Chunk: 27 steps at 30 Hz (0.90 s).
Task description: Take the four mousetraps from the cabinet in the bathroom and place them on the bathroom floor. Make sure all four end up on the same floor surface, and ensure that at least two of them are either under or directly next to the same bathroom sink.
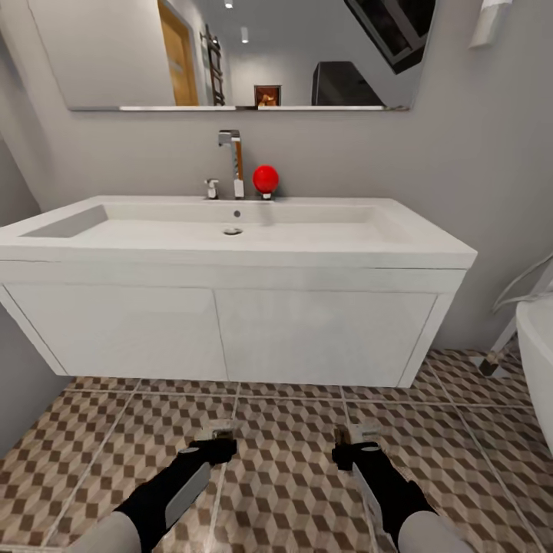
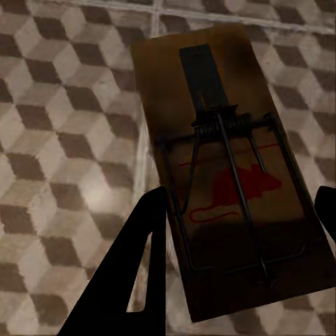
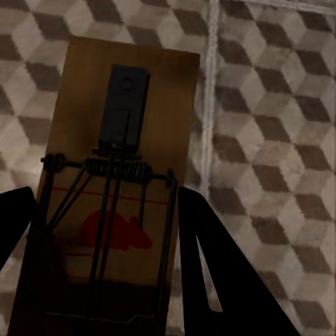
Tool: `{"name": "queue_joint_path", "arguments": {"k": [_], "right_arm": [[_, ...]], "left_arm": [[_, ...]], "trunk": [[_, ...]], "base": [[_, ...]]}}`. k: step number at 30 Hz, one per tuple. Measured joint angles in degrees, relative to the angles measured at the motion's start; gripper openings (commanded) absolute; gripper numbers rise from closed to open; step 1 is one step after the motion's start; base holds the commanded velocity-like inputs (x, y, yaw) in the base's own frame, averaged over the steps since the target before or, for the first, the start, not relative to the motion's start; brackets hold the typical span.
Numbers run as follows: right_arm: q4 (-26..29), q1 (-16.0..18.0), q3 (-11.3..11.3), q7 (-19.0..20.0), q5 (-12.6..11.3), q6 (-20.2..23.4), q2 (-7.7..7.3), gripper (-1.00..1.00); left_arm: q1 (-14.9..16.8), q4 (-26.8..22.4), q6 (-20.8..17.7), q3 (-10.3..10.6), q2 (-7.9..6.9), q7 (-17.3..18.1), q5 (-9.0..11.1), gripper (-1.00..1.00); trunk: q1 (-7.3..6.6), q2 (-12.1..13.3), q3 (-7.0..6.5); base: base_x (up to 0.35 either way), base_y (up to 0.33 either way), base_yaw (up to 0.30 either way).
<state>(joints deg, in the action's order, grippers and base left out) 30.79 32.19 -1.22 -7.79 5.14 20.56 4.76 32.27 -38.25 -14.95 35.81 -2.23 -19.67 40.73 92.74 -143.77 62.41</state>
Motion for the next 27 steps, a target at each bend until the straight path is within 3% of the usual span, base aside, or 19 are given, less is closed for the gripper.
{"name": "queue_joint_path", "arguments": {"k": [2,3,7,10,15,19,22,27], "right_arm": [[0.9,0.8,0.0,-3.8,-0.2,0.1,1.28,-1.00],[1.0,1.5,0.0,-5.0,-0.3,0.1,1.52,-1.00],[0.8,3.8,0.3,-6.7,-0.6,0.1,1.68,-1.00],[0.8,4.3,0.3,-7.1,-0.5,0.0,1.75,-1.00],[0.8,4.7,0.3,-7.3,-0.6,-0.2,1.76,-1.00],[0.7,4.9,0.3,-7.1,-0.6,-0.3,1.76,-1.00],[0.7,4.9,0.3,-6.7,-0.4,-0.2,1.44,-1.00],[0.8,4.9,0.3,-6.4,-0.4,-0.1,1.30,-1.00]], "left_arm": [[0.2,-9.8,-7.3,-1.6,-2.14,-1.4,-0.5,-1.00],[0.2,-11.8,-9.0,-2.7,-2.68,-1.6,-0.5,-1.00],[0.2,-14.7,-11.2,-8.3,-4.84,-1.3,-1.2,-1.00],[0.1,-15.4,-11.2,-10.4,-6.81,0.3,-3.1,-1.00],[0.0,-13.0,-9.4,-11.2,-6.74,1.6,-7.2,-1.00],[0.1,-9.3,-5.8,-11.3,-6.19,1.8,-7.8,-1.00],[0.1,-7.8,-5.0,-11.2,-4.71,1.8,-7.9,-1.00],[0.0,-7.3,-4.8,-11.1,-4.09,1.8,-8.2,-1.00]], "trunk": [[0.05,0.0,0.44],[0.08,0.0,0.67],[0.19,-0.1,1.56],[0.27,-0.1,2.23],[0.40,-0.2,3.34],[0.50,-0.2,4.23],[0.58,-0.3,4.89],[0.70,-0.4,6.00]], "base": [[0.000,0.000,0.000],[0.000,0.000,0.000],[0.000,0.000,0.000],[0.000,0.000,0.000],[0.000,0.000,0.000],[0.000,0.000,0.000],[0.000,0.000,0.000],[0.000,0.000,0.000]]}}
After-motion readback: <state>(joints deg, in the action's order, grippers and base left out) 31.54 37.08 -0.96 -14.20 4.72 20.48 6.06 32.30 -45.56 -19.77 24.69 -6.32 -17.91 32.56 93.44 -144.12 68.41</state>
